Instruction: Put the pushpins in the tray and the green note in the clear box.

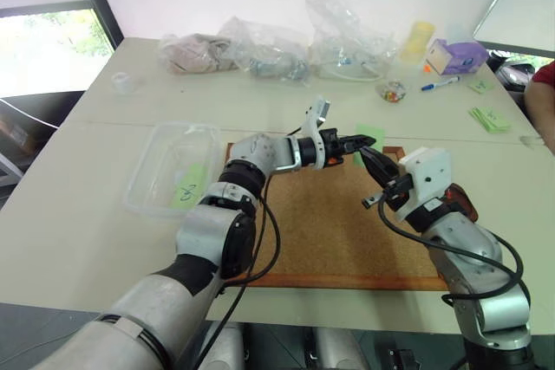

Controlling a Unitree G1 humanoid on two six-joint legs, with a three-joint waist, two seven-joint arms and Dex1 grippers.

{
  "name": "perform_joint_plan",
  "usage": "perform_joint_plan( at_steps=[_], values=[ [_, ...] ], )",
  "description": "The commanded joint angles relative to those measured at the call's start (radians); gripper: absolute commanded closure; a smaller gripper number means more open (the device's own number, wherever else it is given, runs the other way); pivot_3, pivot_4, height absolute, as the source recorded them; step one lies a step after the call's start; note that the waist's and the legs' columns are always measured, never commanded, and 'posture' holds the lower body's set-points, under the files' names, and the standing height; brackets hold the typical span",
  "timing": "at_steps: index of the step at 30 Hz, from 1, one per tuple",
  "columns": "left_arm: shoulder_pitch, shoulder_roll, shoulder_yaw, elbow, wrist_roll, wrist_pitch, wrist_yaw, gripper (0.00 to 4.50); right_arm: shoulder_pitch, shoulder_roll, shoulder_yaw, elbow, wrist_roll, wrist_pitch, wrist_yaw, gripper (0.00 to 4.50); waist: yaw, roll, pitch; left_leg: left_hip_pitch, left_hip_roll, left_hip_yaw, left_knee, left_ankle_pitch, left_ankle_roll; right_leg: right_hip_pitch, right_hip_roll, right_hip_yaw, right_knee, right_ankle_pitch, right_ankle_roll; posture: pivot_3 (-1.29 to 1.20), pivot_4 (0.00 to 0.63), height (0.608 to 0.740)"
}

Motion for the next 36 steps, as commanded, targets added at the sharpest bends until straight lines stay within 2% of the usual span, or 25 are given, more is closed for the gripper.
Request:
perform_joint_plan(
  at_steps=[1, 4, 6, 9, 12, 17, 21, 30, 33, 36],
  values=[
    [0.006, 0.001, -0.014, -0.024, 0.020, -0.032, -0.032, 4.48, -0.004, 0.030, -0.029, -0.081, 0.028, -0.005, -0.034, 4.50, 0.000, 0.000, 0.000, 0.000, 0.000, 0.000, 0.000, 0.000, 0.000, 0.000, 0.000, 0.000, 0.000, 0.000, 0.000, 0.00, 0.150, 0.737],
    [0.012, 0.008, 0.005, -0.022, 0.012, -0.018, -0.033, 4.48, -0.018, 0.097, -0.091, -0.114, 0.102, 0.026, -0.094, 4.50, 0.000, 0.000, 0.000, 0.000, 0.000, -0.001, 0.000, 0.000, 0.000, 0.000, 0.000, -0.001, 0.000, 0.000, 0.000, 0.00, 0.150, 0.737],
    [0.030, 0.028, 0.001, -0.074, 0.003, 0.008, -0.061, 4.48, 0.009, 0.138, -0.190, -0.109, 0.137, 0.054, -0.159, 4.50, 0.000, 0.000, 0.000, 0.000, 0.000, -0.001, 0.000, 0.000, 0.000, 0.000, 0.000, -0.001, 0.001, 0.000, 0.000, 0.00, 0.150, 0.737],
    [0.103, 0.063, -0.071, -0.262, 0.006, 0.046, -0.151, 4.48, 0.060, 0.124, -0.283, -0.057, 0.091, 0.088, -0.217, 4.50, 0.000, 0.000, 0.000, 0.000, 0.000, -0.001, 0.000, 0.000, 0.000, 0.000, -0.001, -0.001, 0.001, 0.000, 0.000, 0.00, 0.150, 0.737],
    [0.250, 0.117, -0.192, -0.568, -0.011, 0.094, -0.243, 4.48, 0.079, 0.096, -0.355, 0.045, 0.069, 0.115, -0.249, 4.50, -0.004, 0.002, -0.001, 0.000, 0.000, 0.000, 0.000, 0.000, -0.001, 0.000, -0.001, 0.000, 0.001, 0.000, 0.000, 0.00, 0.150, 0.737],
    [0.382, 0.145, -0.257, -0.825, -0.040, 0.133, -0.232, 4.48, 0.077, 0.060, -0.371, 0.172, 0.079, 0.168, -0.236, 4.50, 0.000, 0.003, -0.001, 0.002, 0.001, 0.000, 0.000, 0.001, -0.002, 0.001, -0.001, 0.000, 0.003, 0.000, 0.000, 0.00, 0.150, 0.737],
    [0.425, 0.136, -0.253, -0.907, -0.065, 0.160, -0.184, 4.48, 0.055, 0.057, -0.379, 0.246, 0.085, 0.172, -0.240, 4.50, -0.002, 0.004, -0.001, 0.002, 0.000, -0.001, 0.001, 0.002, -0.001, 0.002, -0.001, 0.000, 0.003, 0.000, 0.000, 0.00, 0.150, 0.737],
    [0.454, 0.121, -0.240, -0.917, -0.103, 0.157, -0.117, 4.48, 0.044, 0.058, -0.391, 0.326, 0.094, 0.154, -0.225, 4.50, -0.002, 0.006, -0.003, 0.002, 0.000, -0.001, 0.001, 0.002, -0.001, 0.002, -0.001, 0.000, 0.003, 0.000, 0.000, 0.00, 0.150, 0.737],
    [0.458, 0.127, -0.249, -0.918, -0.108, 0.153, -0.114, 4.50, 0.053, 0.062, -0.394, 0.321, 0.093, 0.153, -0.230, 3.58, -0.002, 0.006, -0.003, 0.002, 0.000, -0.001, 0.001, 0.002, -0.001, 0.002, -0.001, 0.000, 0.003, 0.000, 0.000, 0.00, 0.150, 0.737],
    [0.457, 0.127, -0.256, -0.915, -0.111, 0.148, -0.112, 4.50, 0.059, 0.068, -0.401, 0.318, 0.097, 0.151, -0.236, 2.05, -0.001, 0.006, -0.003, 0.002, 0.000, -0.001, 0.001, 0.002, -0.001, 0.002, -0.001, 0.000, 0.003, 0.000, 0.000, 0.00, 0.150, 0.737]
  ],
)
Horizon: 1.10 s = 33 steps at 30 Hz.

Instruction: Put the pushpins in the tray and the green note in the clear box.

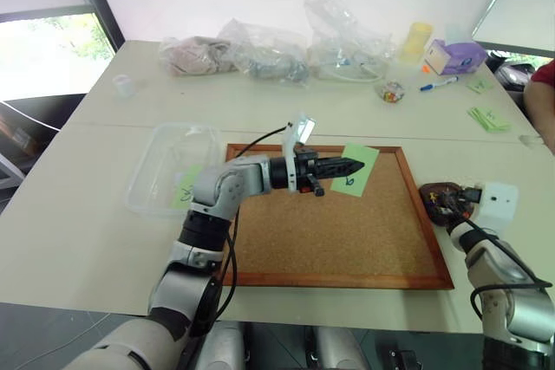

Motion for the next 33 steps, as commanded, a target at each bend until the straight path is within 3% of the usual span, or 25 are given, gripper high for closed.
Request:
perform_joint_plan(
  at_steps=[1, 3, 5, 20, 25, 29, 33],
  values=[
    [-0.001, -0.002, -0.009, -0.034, -0.021, -0.013, -0.001, 4.50, 0.005, -0.003, -0.033, -0.029, 0.009, -0.020, -0.007, 1.52, 0.000, 0.000, 0.000, 0.000, 0.000, 0.000, 0.000, 0.000, 0.000, 0.000, 0.000, 0.000, 0.000, 0.000, 0.000, 0.00, 0.150, 0.737],
    [-0.001, -0.003, -0.014, -0.032, -0.021, -0.015, -0.002, 4.50, 0.008, 0.002, -0.036, -0.031, 0.013, -0.021, -0.011, 0.48, 0.000, 0.000, 0.000, 0.000, 0.000, 0.000, 0.000, 0.000, 0.000, 0.000, 0.000, 0.000, 0.000, 0.000, 0.000, 0.00, 0.150, 0.737],
    [-0.005, -0.005, -0.016, -0.026, -0.019, -0.019, -0.003, 4.50, 0.011, 0.008, -0.042, -0.033, 0.018, -0.023, -0.014, 0.23, 0.000, 0.000, 0.000, 0.000, 0.000, 0.000, 0.000, 0.000, 0.000, 0.000, 0.000, 0.000, 0.000, 0.000, 0.000, 0.00, 0.150, 0.737],
    [-0.070, 0.011, 0.008, 0.088, 0.032, -0.118, 0.024, 4.50, -0.017, 0.060, -0.103, -0.076, 0.126, -0.140, -0.019, 0.23, 0.000, 0.000, 0.000, 0.000, 0.000, 0.000, 0.000, 0.000, 0.000, 0.000, 0.000, 0.000, 0.000, 0.000, 0.000, 0.00, 0.150, 0.737],
    [-0.125, 0.038, 0.035, 0.087, 0.046, -0.182, 0.050, 4.50, 0.001, -0.003, -0.038, -0.131, 0.031, -0.241, 0.015, 0.23, 0.000, 0.001, 0.000, 0.000, 0.000, 0.000, 0.000, 0.000, 0.000, 0.000, 0.000, 0.000, 0.000, 0.000, 0.000, 0.00, 0.150, 0.737],
    [-0.164, 0.100, 0.063, 0.055, 0.036, -0.183, 0.054, 4.50, 0.007, -0.020, -0.008, -0.185, 0.047, -0.234, 0.044, 0.23, -0.003, 0.001, 0.000, 0.001, 0.000, 0.000, 0.000, 0.000, 0.000, 0.000, 0.001, 0.000, 0.000, 0.000, 0.000, 0.00, 0.150, 0.737],
    [-0.200, 0.259, 0.112, -0.018, 0.025, -0.116, 0.054, 4.50, 0.023, -0.110, 0.134, -0.368, 0.183, -0.096, 0.200, 0.23, -0.009, 0.002, 0.001, 0.002, 0.000, 0.000, 0.000, 0.000, 0.000, 0.000, 0.001, 0.001, 0.002, 0.000, 0.000, 0.00, 0.150, 0.737]
  ],
)
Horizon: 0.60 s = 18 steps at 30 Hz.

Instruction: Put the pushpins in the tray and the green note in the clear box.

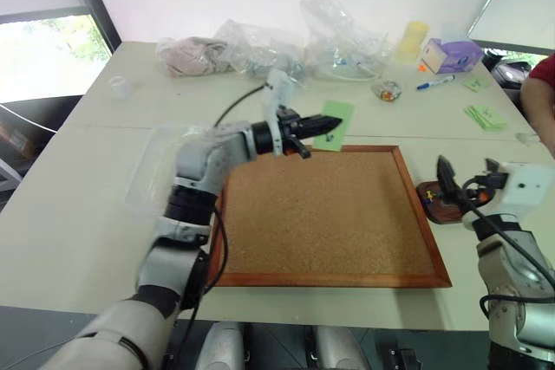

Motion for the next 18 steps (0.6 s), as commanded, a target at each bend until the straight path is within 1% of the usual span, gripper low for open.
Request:
perform_joint_plan(
  at_steps=[1, 3, 8, 10, 12, 13, 14, 17, 18],
  values=[
    [-0.052, 0.144, 0.069, -0.102, -0.022, 0.079, 0.003, 4.50, -0.009, -0.085, 0.126, -0.219, 0.164, 0.137, 0.132, 0.23, -0.004, 0.000, 0.000, 0.000, 0.000, 0.000, 0.000, 0.000, 0.000, 0.000, 0.000, 0.000, 0.000, 0.000, 0.000, 0.00, 0.150, 0.737],
    [-0.065, 0.243, 0.088, -0.116, -0.020, 0.141, 0.011, 4.50, -0.026, -0.128, 0.187, -0.283, 0.236, 0.212, 0.169, 0.23, -0.001, 0.000, 0.001, 0.001, 0.001, -0.001, 0.000, 0.000, 0.000, 0.000, 0.001, 0.000, 0.002, 0.000, 0.000, 0.00, 0.150, 0.737],
    [-0.027, 0.527, 0.109, -0.124, 0.003, 0.278, -0.012, 4.50, -0.113, -0.191, 0.324, -0.325, 0.306, 0.311, 0.231, 0.23, 0.005, -0.001, 0.001, 0.002, 0.001, -0.001, 0.001, 0.000, 0.000, 0.000, 0.000, 0.000, 0.003, 0.000, 0.000, 0.00, 0.150, 0.737],
    [0.024, 0.614, 0.121, -0.135, -0.016, 0.348, -0.022, 4.50, -0.140, -0.206, 0.373, -0.317, 0.309, 0.324, 0.261, 0.23, 0.008, -0.002, 0.001, 0.002, 0.001, -0.001, 0.000, 0.000, 0.000, 0.000, 0.000, 0.000, 0.003, 0.000, 0.000, 0.00, 0.150, 0.737],
    [0.082, 0.677, 0.124, -0.162, -0.034, 0.399, -0.043, 4.50, -0.162, -0.211, 0.417, -0.304, 0.295, 0.324, 0.283, 0.23, 0.009, -0.002, 0.001, 0.002, 0.001, 0.000, 0.001, 0.000, 0.000, 0.000, -0.001, -0.001, 0.003, 0.000, 0.000, 0.00, 0.150, 0.737],
    [0.123, 0.699, 0.125, -0.182, -0.038, 0.415, -0.045, 4.50, -0.169, -0.204, 0.439, -0.285, 0.276, 0.310, 0.291, 0.23, 0.010, -0.003, 0.002, 0.002, 0.001, -0.001, 0.001, 0.000, 0.000, 0.000, -0.001, -0.001, 0.003, 0.000, 0.000, 0.00, 0.150, 0.737],
    [0.149, 0.697, 0.135, -0.185, -0.035, 0.431, -0.023, 4.50, -0.175, -0.194, 0.461, -0.262, 0.257, 0.292, 0.298, 0.23, 0.011, -0.004, 0.001, 0.001, 0.001, -0.001, 0.001, 0.000, 0.000, 0.000, -0.001, -0.001, 0.003, -0.001, 0.000, 0.00, 0.150, 0.737],
    [0.186, 0.645, 0.167, -0.177, -0.027, 0.467, 0.062, 4.50, -0.183, -0.188, 0.513, -0.188, 0.180, 0.228, 0.323, 0.23, 0.023, -0.008, 0.002, 0.001, 0.000, -0.001, 0.002, 0.000, 0.000, 0.001, -0.002, -0.001, 0.003, -0.001, 0.000, 0.00, 0.150, 0.737],
    [0.204, 0.639, 0.162, -0.179, -0.018, 0.466, 0.076, 4.17, -0.188, -0.191, 0.524, -0.177, 0.155, 0.215, 0.325, 0.09, 0.025, -0.010, 0.002, 0.001, 0.000, 0.000, 0.002, 0.000, 0.000, 0.001, -0.002, -0.001, 0.003, -0.001, 0.000, 0.00, 0.150, 0.737]
  ],
)
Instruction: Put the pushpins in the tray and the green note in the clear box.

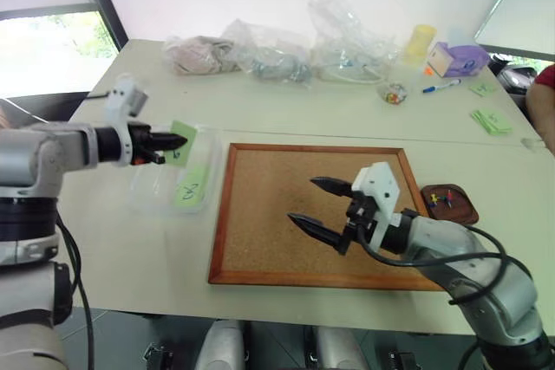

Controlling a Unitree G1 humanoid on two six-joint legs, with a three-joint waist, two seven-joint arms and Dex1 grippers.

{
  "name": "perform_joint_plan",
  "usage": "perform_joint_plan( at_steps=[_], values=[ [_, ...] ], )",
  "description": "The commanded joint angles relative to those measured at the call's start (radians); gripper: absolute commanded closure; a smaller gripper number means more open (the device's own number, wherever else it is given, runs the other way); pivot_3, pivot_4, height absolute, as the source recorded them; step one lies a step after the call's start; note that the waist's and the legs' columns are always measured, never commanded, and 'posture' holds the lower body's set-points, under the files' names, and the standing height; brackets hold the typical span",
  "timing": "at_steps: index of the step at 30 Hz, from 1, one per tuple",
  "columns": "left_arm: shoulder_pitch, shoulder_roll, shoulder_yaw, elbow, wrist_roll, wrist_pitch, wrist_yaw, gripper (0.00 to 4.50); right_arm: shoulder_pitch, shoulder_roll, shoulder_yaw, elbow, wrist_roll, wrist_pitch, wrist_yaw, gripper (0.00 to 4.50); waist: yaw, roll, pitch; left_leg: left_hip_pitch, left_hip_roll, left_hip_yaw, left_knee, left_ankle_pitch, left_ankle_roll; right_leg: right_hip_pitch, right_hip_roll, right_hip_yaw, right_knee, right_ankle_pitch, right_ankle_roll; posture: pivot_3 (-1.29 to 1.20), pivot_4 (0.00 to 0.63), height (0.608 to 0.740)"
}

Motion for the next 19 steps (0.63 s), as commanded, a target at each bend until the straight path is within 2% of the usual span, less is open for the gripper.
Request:
perform_joint_plan(
  at_steps=[1, 2, 9, 10, 12, 14, 17, 19],
  values=[
    [0.024, -0.014, 0.032, -0.036, 0.010, 0.012, 0.061, 3.80, -0.016, 0.005, 0.025, 0.033, -0.073, -0.070, 0.012, 0.00, 0.002, -0.002, 0.000, 0.000, 0.000, 0.000, 0.000, 0.000, 0.000, 0.000, 0.000, 0.000, 0.000, 0.000, 0.000, 0.00, 0.150, 0.737],
    [0.040, -0.015, 0.024, -0.038, 0.016, 0.008, 0.069, 3.59, -0.017, 0.010, 0.027, 0.039, -0.085, -0.079, 0.010, 0.00, 0.001, -0.002, 0.000, 0.000, 0.000, 0.000, 0.000, 0.000, 0.000, 0.000, 0.000, 0.000, 0.000, 0.000, 0.000, 0.00, 0.150, 0.737],
    [0.008, -0.014, 0.005, -0.002, 0.057, -0.052, 0.107, 0.25, -0.002, 0.017, 0.005, 0.043, -0.109, -0.094, 0.005, 0.00, 0.002, -0.002, 0.000, 0.000, 0.000, 0.000, 0.000, 0.000, -0.001, -0.002, 0.000, 0.000, 0.005, 0.000, 0.000, 0.00, 0.150, 0.737],
    [-0.007, -0.005, -0.007, 0.004, 0.070, -0.080, 0.096, 0.06, -0.003, 0.017, 0.001, 0.044, -0.110, -0.094, 0.003, 0.00, 0.002, -0.002, 0.000, 0.000, 0.000, 0.000, 0.000, 0.001, -0.001, -0.002, 0.000, 0.000, 0.005, 0.000, 0.000, 0.00, 0.150, 0.737],
    [-0.085, 0.035, -0.040, 0.029, 0.116, -0.212, 0.038, 0.06, 0.001, 0.014, -0.026, 0.042, -0.110, -0.089, -0.007, 0.00, 0.002, -0.003, 0.001, 0.000, 0.000, 0.001, 0.000, 0.001, -0.001, -0.002, 0.000, 0.000, 0.005, 0.000, 0.000, 0.00, 0.150, 0.737],
    [-0.159, 0.037, -0.032, 0.051, 0.095, -0.246, -0.016, 0.06, 0.004, 0.014, -0.050, 0.039, -0.104, -0.084, -0.015, 0.00, 0.006, -0.005, 0.002, 0.000, 0.000, 0.000, 0.000, 0.001, -0.002, -0.003, 0.001, 0.000, 0.005, 0.000, 0.000, 0.00, 0.150, 0.737],
    [-0.195, -0.013, -0.022, -0.020, 0.006, -0.255, -0.105, 0.06, 0.022, 0.036, -0.152, 0.024, -0.041, -0.059, -0.052, 0.00, 0.008, -0.004, 0.001, 0.000, -0.001, 0.001, 0.000, 0.001, -0.002, -0.002, 0.000, -0.001, 0.005, 0.000, 0.000, 0.00, 0.150, 0.737],
    [-0.198, -0.077, -0.022, -0.066, -0.017, -0.253, -0.083, 0.06, 0.034, 0.061, -0.236, 0.009, 0.014, -0.042, -0.094, 0.00, 0.008, -0.003, 0.000, 0.000, -0.001, 0.001, 0.000, 0.001, -0.001, -0.002, -0.001, 0.000, 0.005, 0.000, 0.000, 0.00, 0.150, 0.737]
  ],
)
